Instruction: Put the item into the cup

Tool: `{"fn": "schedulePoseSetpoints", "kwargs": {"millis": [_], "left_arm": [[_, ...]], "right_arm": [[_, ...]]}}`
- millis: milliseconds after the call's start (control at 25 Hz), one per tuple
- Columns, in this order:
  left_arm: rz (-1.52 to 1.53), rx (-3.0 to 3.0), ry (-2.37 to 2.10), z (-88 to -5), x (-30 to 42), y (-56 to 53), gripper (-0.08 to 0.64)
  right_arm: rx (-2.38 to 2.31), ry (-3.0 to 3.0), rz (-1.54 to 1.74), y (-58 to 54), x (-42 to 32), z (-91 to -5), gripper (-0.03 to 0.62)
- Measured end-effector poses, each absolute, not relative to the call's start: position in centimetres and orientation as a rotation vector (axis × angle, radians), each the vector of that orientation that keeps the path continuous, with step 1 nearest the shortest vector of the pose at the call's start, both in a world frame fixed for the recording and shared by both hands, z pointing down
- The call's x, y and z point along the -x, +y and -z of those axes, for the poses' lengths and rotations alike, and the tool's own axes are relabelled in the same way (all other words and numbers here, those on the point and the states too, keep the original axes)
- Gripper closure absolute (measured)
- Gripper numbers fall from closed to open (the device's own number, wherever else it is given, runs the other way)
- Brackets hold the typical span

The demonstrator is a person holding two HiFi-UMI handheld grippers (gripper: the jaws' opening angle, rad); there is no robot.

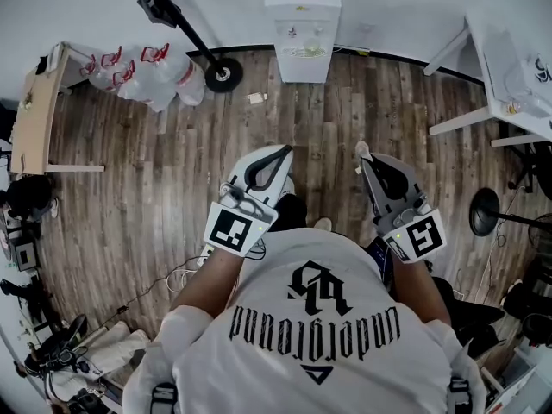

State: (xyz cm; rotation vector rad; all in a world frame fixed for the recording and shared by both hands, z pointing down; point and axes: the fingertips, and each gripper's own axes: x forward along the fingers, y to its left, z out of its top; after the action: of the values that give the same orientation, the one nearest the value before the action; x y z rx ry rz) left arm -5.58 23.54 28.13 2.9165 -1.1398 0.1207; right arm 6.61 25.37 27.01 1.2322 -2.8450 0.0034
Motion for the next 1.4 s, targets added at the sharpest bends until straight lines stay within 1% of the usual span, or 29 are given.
{"fn": "schedulePoseSetpoints", "kwargs": {"millis": [280,680,1080,1400], "left_arm": [[-0.115,-2.928,-1.101,-27.2,9.5,17.5,0.554],[-0.109,-2.937,-1.073,-27.2,12.7,12.5,0.554],[-0.134,-2.909,-1.153,-27.3,10.9,8.1,0.553],[-0.166,-2.853,-1.269,-27.9,7.1,3.2,0.553]], "right_arm": [[-1.292,-2.813,-0.013,18.8,-3.5,-26.0,0.577],[-1.359,-2.781,0.011,13.8,-1.3,-25.2,0.577],[-1.301,-2.819,-0.006,8.4,-3.7,-25.6,0.577],[-1.168,-2.871,-0.035,2.9,-7.1,-26.5,0.577]]}}
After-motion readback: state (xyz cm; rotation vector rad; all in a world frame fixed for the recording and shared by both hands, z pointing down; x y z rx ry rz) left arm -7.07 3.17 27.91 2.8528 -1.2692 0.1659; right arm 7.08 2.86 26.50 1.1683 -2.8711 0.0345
